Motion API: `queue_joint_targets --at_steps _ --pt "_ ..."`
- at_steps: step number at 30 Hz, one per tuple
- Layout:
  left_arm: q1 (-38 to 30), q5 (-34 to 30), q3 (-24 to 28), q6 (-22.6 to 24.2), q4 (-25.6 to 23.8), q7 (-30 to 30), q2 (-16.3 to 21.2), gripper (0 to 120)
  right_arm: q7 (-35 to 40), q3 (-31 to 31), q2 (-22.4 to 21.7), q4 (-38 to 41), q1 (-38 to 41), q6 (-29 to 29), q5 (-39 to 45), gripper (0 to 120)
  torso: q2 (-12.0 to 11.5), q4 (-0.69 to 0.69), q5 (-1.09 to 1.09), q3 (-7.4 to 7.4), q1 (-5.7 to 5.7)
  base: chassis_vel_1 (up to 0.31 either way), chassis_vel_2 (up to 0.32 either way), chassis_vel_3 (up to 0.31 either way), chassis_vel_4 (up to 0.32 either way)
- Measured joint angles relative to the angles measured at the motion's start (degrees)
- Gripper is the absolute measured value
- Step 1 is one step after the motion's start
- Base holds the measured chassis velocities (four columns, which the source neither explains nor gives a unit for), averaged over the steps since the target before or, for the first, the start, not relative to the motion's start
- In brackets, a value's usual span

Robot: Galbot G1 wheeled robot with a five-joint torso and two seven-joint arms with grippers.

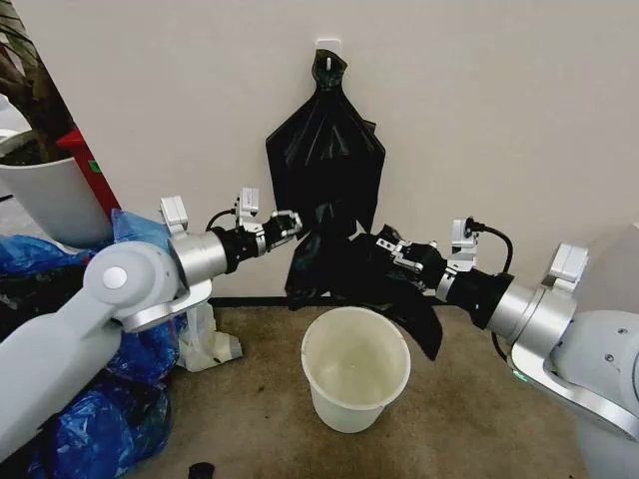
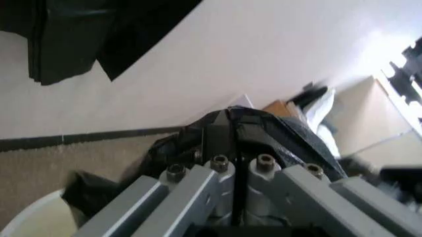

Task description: Place the garbage bag over the trash bin.

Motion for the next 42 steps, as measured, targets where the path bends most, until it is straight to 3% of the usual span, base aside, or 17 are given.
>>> queue_joint_targets --at_steps 6,13,19,27,33,42 --pt "-4.3 -5.7 1.2 1.6 -0.9 -2.3 2.9 0 1.2 -1.7 1.3 0.0 4.3 4.7 4.3 0 0.0 0.00 0.00 0.00 0.00 0.000 0.000 0.000 0.000" --pt "-8.5 -9.1 2.2 2.8 -0.9 -5.5 5.4 0 1.1 -4.8 4.3 0.0 4.3 2.6 5.1 0 0.0 -0.01 0.00 0.00 0.00 0.000 0.000 0.000 0.000" --pt "-7.2 -10.8 1.9 3.3 -1.7 -10.0 5.2 0 0.1 -5.7 6.6 -1.4 4.7 1.3 4.9 0 0.0 -0.01 0.00 0.00 0.00 0.000 0.000 0.000 0.000" --pt "-2.4 -8.7 2.8 3.0 -0.8 -10.7 1.7 0 -4.0 -8.6 10.6 -8.6 4.0 -1.3 -1.5 0 0.0 0.00 0.00 0.00 0.00 0.000 0.000 0.000 0.000" --pt "-1.5 -2.7 3.8 1.6 3.0 -8.5 -3.0 0 -7.9 -11.6 12.6 -13.2 2.2 -2.4 -9.2 0 0.0 -0.01 0.00 0.00 0.00 0.000 0.000 0.000 0.000" --pt "-1.8 1.0 4.1 0.4 5.6 -7.3 -7.8 0 -10.8 -9.8 10.3 -14.4 3.0 -2.3 -14.2 0 0.0 -0.01 0.04 0.01 0.00 0.000 0.000 0.000 0.000"
